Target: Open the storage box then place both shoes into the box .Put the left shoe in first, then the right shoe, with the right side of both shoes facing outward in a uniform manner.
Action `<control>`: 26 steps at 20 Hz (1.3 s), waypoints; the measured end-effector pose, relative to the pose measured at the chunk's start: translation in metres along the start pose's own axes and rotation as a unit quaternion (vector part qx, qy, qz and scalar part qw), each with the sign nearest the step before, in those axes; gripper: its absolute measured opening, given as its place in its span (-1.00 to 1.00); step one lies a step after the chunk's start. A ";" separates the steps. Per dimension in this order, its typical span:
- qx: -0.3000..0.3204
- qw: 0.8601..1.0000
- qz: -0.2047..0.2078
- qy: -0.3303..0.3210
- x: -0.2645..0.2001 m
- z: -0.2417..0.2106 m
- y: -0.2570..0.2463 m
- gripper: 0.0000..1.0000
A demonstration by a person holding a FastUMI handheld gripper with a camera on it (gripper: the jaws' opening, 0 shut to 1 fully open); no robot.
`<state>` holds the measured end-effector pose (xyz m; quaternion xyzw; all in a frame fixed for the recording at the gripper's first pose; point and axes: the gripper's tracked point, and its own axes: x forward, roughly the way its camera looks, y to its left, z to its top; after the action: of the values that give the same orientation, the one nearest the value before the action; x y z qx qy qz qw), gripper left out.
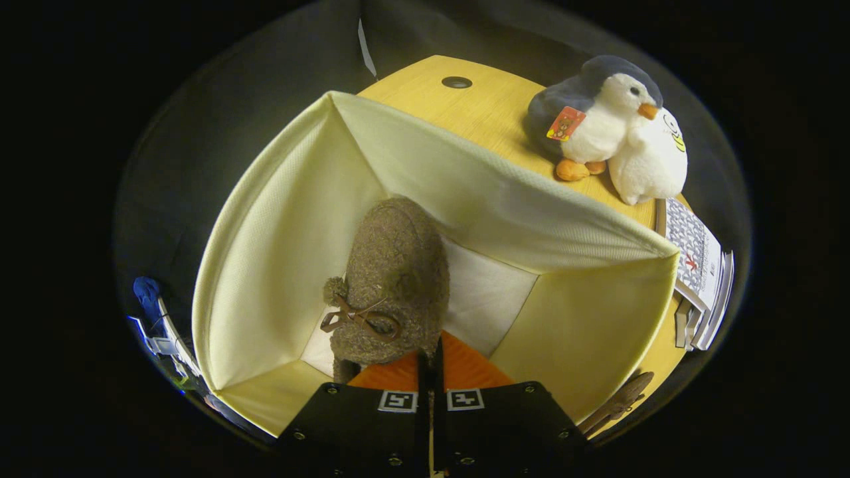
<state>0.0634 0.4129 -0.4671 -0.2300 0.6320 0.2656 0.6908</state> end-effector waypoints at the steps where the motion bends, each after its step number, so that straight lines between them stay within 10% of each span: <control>1: 0.000 1.000 -0.005 0.004 0.003 0.000 0.000 -0.96; 9: -0.013 0.999 -0.036 0.029 0.010 -0.010 -0.011 -0.66; 16: -0.013 0.999 0.034 -0.033 -0.069 0.006 0.018 0.99; 26: 0.033 0.985 0.123 -0.119 -0.194 -0.016 -0.014 0.98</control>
<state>0.0487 0.3767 -0.2758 -0.0942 0.5774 0.3530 0.7302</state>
